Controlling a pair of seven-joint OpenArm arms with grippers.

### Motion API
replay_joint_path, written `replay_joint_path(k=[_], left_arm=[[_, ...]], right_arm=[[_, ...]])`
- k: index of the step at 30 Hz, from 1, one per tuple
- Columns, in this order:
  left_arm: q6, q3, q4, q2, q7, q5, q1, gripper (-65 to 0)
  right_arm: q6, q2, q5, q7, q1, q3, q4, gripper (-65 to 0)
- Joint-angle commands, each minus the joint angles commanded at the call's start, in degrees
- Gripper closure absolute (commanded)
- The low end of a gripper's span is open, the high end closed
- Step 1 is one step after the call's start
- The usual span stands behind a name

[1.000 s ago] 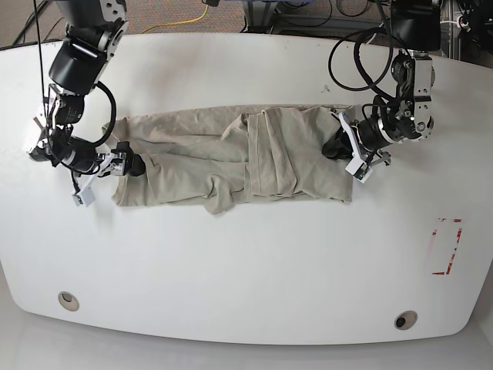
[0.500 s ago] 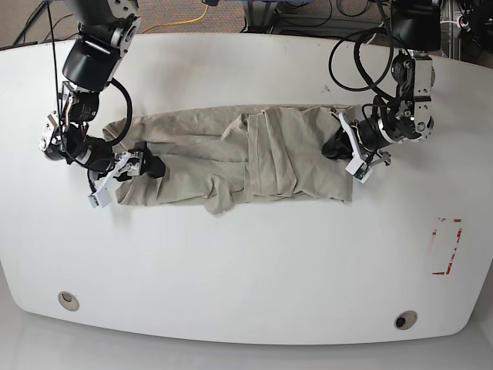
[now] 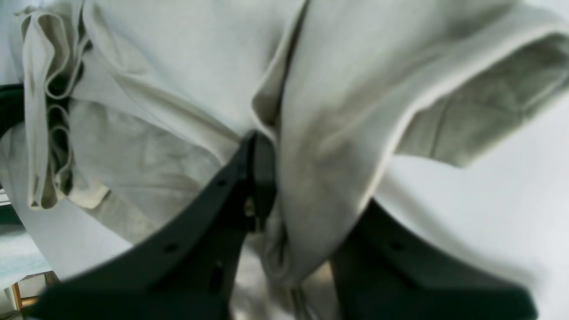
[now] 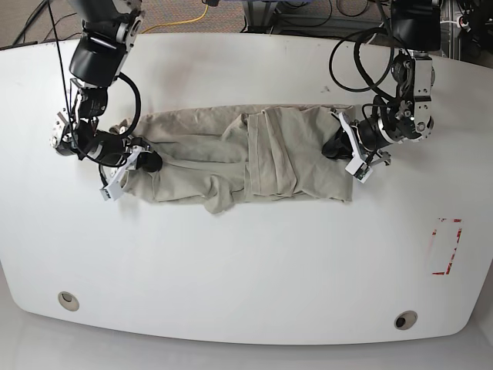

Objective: Layout the t-shirt on the table in an organized manner, then fold the t-shirt properly
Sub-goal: 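Release the right gripper and regrasp the strip end beside it, then fold the strip end with the right gripper over toward the left gripper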

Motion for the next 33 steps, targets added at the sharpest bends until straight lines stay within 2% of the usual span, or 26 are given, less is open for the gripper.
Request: replay_joint_path(k=[6, 11, 16, 19, 21, 25, 33], left_arm=[[0.0, 0.0, 0.0, 0.0, 0.09, 0.0, 0.0, -4.0], [0.0, 0.09, 0.0, 0.0, 0.09, 0.0, 0.09, -4.0], [0.0, 0.09, 0.0, 0.0, 0.18, 0.0, 0.09, -4.0], [0.0, 0.18, 0.0, 0.0, 0.18, 0.0, 0.18, -4.0], [0.0, 0.18, 0.0, 0.0, 0.18, 0.0, 0.18, -4.0], [0.0, 0.18, 0.0, 0.0, 0.26, 0.0, 0.26, -4.0], [0.0, 0.18, 0.0, 0.0, 0.26, 0.0, 0.44, -4.0]], right_arm=[[0.0, -1.58, 0.09, -0.7, -2.99, -0.09, 13.45, 0.0], [0.0, -3.6, 0.35, -5.54, -4.57, -0.26, 26.2, 0.0], [0.0, -5.54, 0.35, -7.38, -5.45, -5.36, 35.43, 0.0], [0.0, -8.18, 0.0, -7.47, -6.95, -9.49, 39.47, 0.0], [0.0, -9.32, 0.0, -7.47, -7.12, -10.64, 40.35, 0.0], [-1.45, -12.57, 0.0, -7.38, -7.3, -13.89, 40.35, 0.0], [-1.98, -19.25, -1.14, -7.21, -6.86, -18.81, 40.26, 0.0]])
